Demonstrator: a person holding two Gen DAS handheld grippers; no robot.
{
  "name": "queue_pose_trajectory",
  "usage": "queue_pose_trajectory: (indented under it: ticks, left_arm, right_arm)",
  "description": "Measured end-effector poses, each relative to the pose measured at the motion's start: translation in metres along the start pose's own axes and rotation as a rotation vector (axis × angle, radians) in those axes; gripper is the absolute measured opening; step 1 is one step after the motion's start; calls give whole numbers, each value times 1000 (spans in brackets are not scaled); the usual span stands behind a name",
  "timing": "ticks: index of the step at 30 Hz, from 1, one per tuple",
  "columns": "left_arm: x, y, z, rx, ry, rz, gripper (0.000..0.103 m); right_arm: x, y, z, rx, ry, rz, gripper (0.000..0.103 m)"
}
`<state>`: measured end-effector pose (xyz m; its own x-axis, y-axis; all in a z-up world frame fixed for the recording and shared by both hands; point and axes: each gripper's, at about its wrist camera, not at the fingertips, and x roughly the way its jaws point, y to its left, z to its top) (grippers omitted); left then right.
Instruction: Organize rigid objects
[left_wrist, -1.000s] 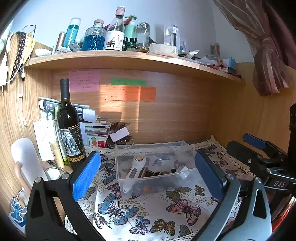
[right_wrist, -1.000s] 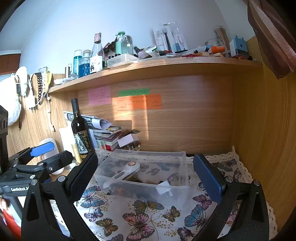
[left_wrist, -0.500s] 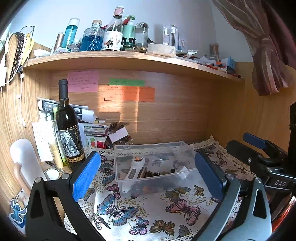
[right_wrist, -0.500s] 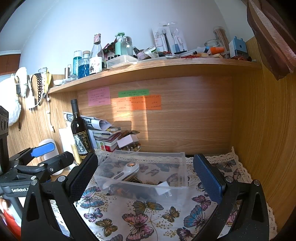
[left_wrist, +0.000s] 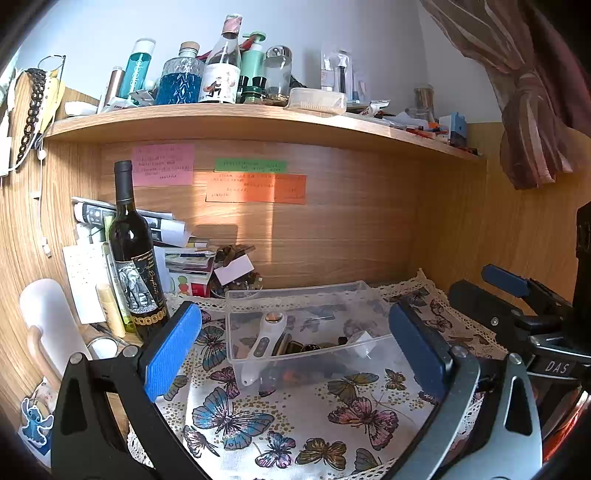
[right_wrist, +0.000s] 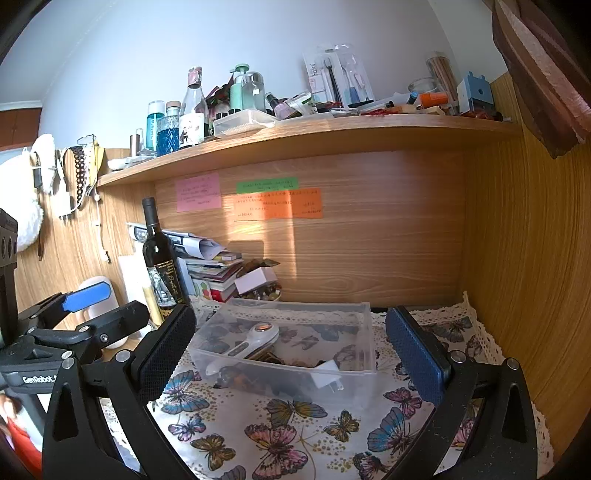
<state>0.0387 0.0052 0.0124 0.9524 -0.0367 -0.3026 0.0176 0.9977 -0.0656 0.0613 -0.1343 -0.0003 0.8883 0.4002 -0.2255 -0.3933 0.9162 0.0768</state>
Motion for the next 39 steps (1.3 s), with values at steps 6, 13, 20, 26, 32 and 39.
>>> queue_pose_trajectory:
  ticks: [6, 13, 20, 26, 32, 39]
  left_arm:
    - [-1, -1, 0, 6, -2, -3, 103]
    - [-1, -2, 0, 7, -2, -11, 103]
    - [-2, 0, 1, -3, -9, -10, 103]
    - [-1, -1, 0, -2, -3, -14, 103]
    - [-1, 0, 0, -4, -2, -20, 103]
    - [0, -1, 0, -6, 3, -27, 103]
  right_arm:
    - [0, 1, -1, -5, 3, 4, 103]
    - [1, 2, -1, -6, 4, 7, 103]
    - [0, 2, -1, -8, 3, 9, 103]
    - [2, 3, -2, -7, 11, 5, 103]
    - [3, 3, -3, -8, 16, 4, 103]
    - [4, 2, -4, -4, 20, -1, 103]
